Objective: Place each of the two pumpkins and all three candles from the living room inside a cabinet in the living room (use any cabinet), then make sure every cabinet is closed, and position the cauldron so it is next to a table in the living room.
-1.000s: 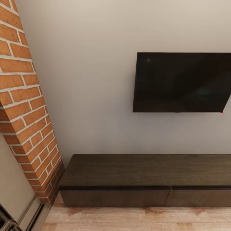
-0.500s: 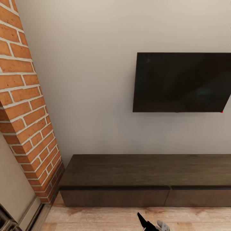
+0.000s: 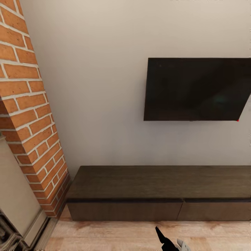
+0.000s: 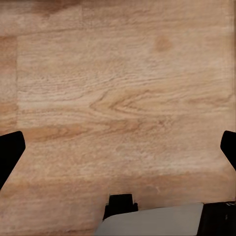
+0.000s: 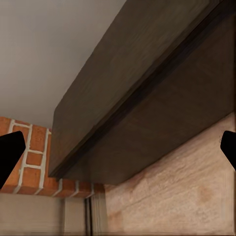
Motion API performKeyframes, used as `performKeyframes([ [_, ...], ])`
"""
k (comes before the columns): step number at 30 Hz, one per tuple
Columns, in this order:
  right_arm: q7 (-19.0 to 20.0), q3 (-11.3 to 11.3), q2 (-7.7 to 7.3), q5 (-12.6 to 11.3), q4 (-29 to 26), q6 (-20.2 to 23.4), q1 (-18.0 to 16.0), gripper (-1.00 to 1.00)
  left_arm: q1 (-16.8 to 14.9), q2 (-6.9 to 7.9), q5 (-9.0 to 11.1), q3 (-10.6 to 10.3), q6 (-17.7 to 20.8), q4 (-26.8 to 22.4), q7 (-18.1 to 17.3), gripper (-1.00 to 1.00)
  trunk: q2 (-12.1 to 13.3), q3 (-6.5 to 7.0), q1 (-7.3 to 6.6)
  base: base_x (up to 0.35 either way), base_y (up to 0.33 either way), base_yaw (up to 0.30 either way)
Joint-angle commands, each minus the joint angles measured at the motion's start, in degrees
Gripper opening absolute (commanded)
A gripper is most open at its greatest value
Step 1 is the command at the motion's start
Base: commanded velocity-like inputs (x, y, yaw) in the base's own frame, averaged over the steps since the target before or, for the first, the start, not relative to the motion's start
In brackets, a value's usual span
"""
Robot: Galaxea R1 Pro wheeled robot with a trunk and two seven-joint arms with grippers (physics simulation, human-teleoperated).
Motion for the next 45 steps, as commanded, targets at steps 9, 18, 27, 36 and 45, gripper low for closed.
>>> performKeyframes([
  [9,0.43,-0.24,0.00,-0.12,0.03,-0.02,-0.05,1.00,0.06,0.06,-0.13,-0.30,0.12,-3.04,0.12,1.00,-0.03,-0.05,-0.02,-0.064,0.000,0.000],
  [18,0.33,-0.38,0.01,-0.28,0.03,-0.04,-0.05,1.00,0.00,0.07,-0.20,-0.29,3.85,-12.37,0.64,1.00,-0.03,-0.05,-0.02,-0.086,0.000,0.000],
  [27,0.48,-0.42,0.03,-0.26,0.03,-0.07,-0.05,1.00,1.75,0.98,-0.57,-0.32,4.53,-18.20,0.43,1.00,-0.03,-0.05,-0.02,-0.173,0.000,0.000],
  [36,0.57,-0.67,0.17,-3.48,-0.54,0.17,-0.85,1.00,2.49,1.09,-0.58,-0.32,2.48,-17.85,0.36,1.00,-0.03,-0.05,-0.02,-0.169,0.000,0.000],
  [45,0.27,-0.19,0.36,-11.97,-0.13,0.89,-5.66,1.00,2.47,0.95,-0.59,-0.50,0.54,-15.36,0.45,1.00,-0.03,-0.05,-0.02,-0.069,0.000,0.000],
])
